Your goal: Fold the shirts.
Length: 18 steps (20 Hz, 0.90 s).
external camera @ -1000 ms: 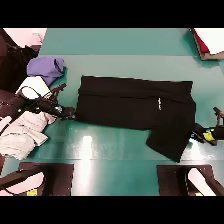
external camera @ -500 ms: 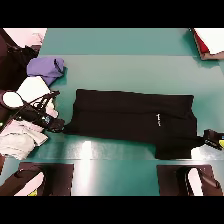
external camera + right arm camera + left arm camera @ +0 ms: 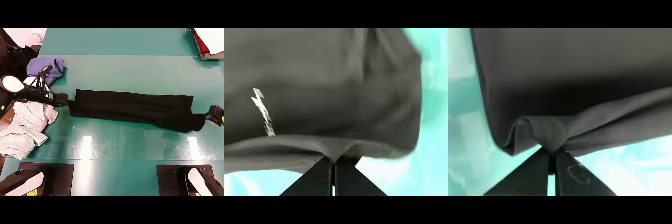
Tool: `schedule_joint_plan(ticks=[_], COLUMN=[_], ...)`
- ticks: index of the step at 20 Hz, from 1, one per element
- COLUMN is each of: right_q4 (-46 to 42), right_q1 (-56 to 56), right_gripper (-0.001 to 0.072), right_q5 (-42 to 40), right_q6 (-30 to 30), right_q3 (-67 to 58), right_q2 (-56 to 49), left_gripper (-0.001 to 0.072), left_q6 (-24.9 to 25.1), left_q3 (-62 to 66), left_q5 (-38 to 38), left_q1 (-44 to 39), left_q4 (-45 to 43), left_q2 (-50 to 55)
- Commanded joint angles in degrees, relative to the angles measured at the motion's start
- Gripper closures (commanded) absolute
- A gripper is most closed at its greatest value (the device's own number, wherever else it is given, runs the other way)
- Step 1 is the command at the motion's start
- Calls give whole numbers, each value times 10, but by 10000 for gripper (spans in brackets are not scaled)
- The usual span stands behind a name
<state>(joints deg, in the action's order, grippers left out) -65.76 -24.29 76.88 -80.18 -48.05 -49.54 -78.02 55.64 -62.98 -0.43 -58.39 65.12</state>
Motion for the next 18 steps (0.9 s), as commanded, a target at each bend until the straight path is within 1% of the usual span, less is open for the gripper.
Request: schedule_joint_plan(ticks=[1,4,7,11,12,13,14,15,16,18], right_q4=[12,12,13,13,13,14,20,32,35,33], right_q1=[24,74,105,140,146,151,152,152,148,129], right_gripper=[696,696,695,693,691,628,422,313,313,313], right_q5=[-31,-61,-91,-94,-94,-96,-98,-98,-91,-56], right_q6=[8,8,7,3,-3,-8,-8,-8,-8,0], right_q3=[-76,-127,-169,-222,-232,-245,-257,-271,-286,-316], right_q2=[-96,-181,-259,-348,-365,-381,-392,-397,-397,-378], left_gripper=[682,682,682,680,537,244,140,139,140,141], left_q6=[0,0,0,-1,-1,-1,-1,-1,-1,0], left_q3=[54,72,77,77,77,77,77,82,92,131], left_q5=[47,66,112,146,146,145,145,139,125,71], left_q1=[0,0,0,0,0,0,0,0,0,0], left_q4=[40,48,48,50,54,61,67,69,69,69], left_q2=[76,128,163,188,188,188,188,187,187,187])
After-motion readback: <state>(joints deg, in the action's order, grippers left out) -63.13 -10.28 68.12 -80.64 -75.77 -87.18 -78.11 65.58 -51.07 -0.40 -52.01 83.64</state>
